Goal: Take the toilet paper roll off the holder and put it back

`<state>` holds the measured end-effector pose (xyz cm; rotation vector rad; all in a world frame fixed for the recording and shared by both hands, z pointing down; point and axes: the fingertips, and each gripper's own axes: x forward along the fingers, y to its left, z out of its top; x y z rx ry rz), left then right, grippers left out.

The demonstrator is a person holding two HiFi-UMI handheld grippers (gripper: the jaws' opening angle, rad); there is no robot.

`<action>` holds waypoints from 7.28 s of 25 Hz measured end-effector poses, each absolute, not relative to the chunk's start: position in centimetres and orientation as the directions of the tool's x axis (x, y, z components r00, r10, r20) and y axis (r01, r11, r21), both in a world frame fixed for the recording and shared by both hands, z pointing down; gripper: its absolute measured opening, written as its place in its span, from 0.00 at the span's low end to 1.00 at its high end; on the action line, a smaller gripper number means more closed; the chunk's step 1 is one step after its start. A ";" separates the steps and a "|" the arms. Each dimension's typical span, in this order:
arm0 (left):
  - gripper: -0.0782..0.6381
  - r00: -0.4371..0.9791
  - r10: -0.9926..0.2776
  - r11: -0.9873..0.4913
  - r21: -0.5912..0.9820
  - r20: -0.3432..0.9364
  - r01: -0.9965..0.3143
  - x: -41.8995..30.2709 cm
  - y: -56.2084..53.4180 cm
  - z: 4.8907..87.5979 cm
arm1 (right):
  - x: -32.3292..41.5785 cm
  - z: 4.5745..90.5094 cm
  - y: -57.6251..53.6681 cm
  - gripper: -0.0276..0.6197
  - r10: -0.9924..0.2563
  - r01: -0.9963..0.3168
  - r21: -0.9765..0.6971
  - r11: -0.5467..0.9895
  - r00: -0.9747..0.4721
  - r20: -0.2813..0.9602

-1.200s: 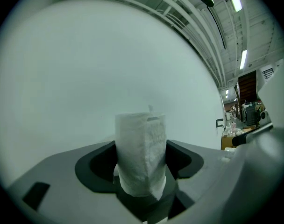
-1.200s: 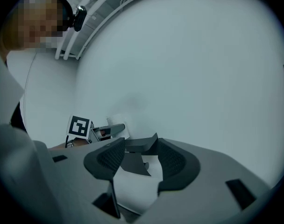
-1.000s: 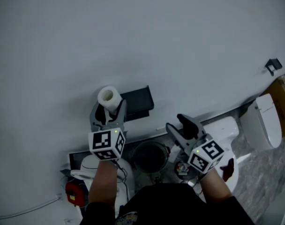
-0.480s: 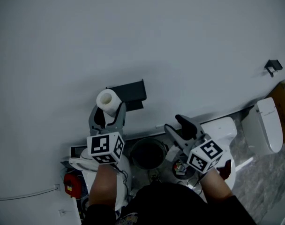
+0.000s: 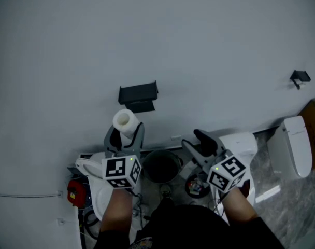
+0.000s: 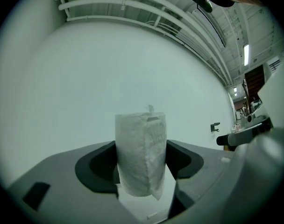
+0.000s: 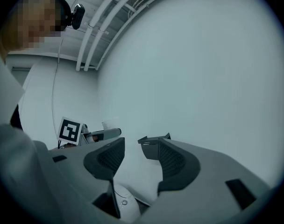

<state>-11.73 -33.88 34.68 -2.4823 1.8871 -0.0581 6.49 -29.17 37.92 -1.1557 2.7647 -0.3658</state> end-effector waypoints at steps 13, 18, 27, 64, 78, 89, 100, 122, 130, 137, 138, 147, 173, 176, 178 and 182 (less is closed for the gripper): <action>0.54 0.154 -0.985 -0.157 -0.032 0.076 -0.987 -11.0 -19.2 37.0 | 5.8 38.7 -19.0 0.36 -0.577 -0.539 -0.318 0.780 -0.816 -0.033; 0.54 0.115 -0.991 -0.117 -0.027 0.074 -0.993 -13.7 -15.2 36.6 | 2.1 37.8 -16.5 0.35 -0.523 -0.483 -0.315 0.817 -0.851 -0.050; 0.54 0.119 -0.990 -0.119 -0.003 0.075 -0.993 -21.2 -9.8 37.0 | -6.4 37.6 -12.5 0.35 -0.507 -0.467 -0.325 0.822 -0.860 -0.046; 0.54 0.378 -0.923 -0.375 0.056 0.067 -0.925 -18.2 3.8 38.2 | -3.1 37.2 4.6 0.32 -0.714 -0.687 -0.266 0.676 -0.700 -0.008; 0.54 0.315 -0.944 -0.312 0.041 0.102 -0.949 -5.7 12.1 38.7 | 8.9 37.8 10.9 0.30 -0.657 -0.619 -0.312 0.721 -0.754 -0.023; 0.54 0.296 -0.949 -0.293 0.049 0.111 -0.955 -3.0 15.7 40.1 | 11.5 38.9 13.9 0.30 -0.641 -0.603 -0.320 0.731 -0.768 -0.015; 0.54 0.308 -0.946 -0.303 0.056 0.101 -0.951 -3.1 15.3 39.7 | 11.3 38.3 13.5 0.30 -0.648 -0.612 -0.312 0.727 -0.761 -0.018; 0.54 0.321 -0.941 -0.315 0.074 0.105 -0.946 -12.0 7.6 39.5 | 2.7 38.2 5.8 0.30 -0.662 -0.631 -0.309 0.711 -0.750 0.008; 0.54 0.354 -0.929 -0.347 0.080 0.110 -0.935 -18.6 3.4 40.0 | -4.0 38.7 1.9 0.30 -0.687 -0.656 -0.311 0.687 -0.727 0.016; 0.54 0.379 -0.920 -0.370 0.103 0.097 -0.923 -23.9 0.4 41.0 | -9.2 39.2 -0.1 0.30 -0.710 -0.685 -0.295 0.666 -0.704 0.031; 0.54 0.383 -0.919 -0.372 0.109 0.096 -0.922 -24.3 0.2 41.1 | -9.7 39.3 -0.2 0.30 -0.711 -0.688 -0.291 0.665 -0.702 0.037; 0.54 0.385 -0.918 -0.371 0.138 0.096 -0.918 -25.8 -2.7 41.8 | -11.2 39.4 -3.2 0.30 -0.710 -0.695 -0.280 0.662 -0.701 0.061; 0.54 0.201 -0.975 -0.196 0.052 0.092 -0.979 -11.8 -16.6 37.8 | 3.0 37.7 -20.1 0.30 -0.565 -0.522 -0.323 0.789 -0.824 -0.047; 0.54 0.191 -0.978 -0.188 0.041 0.087 -0.981 -10.1 -17.8 37.2 | 4.9 37.6 -21.4 0.30 -0.557 -0.511 -0.327 0.795 -0.829 -0.056; 0.54 0.188 -0.979 -0.186 0.032 0.083 -0.982 -9.2 -18.5 36.8 | 5.9 37.7 -22.1 0.30 -0.555 -0.509 -0.329 0.796 -0.830 -0.059; 0.54 0.191 -0.979 -0.190 0.023 0.076 -0.982 -7.9 -20.2 36.2 | 7.5 37.7 -23.5 0.30 -0.563 -0.514 -0.336 0.789 -0.824 -0.061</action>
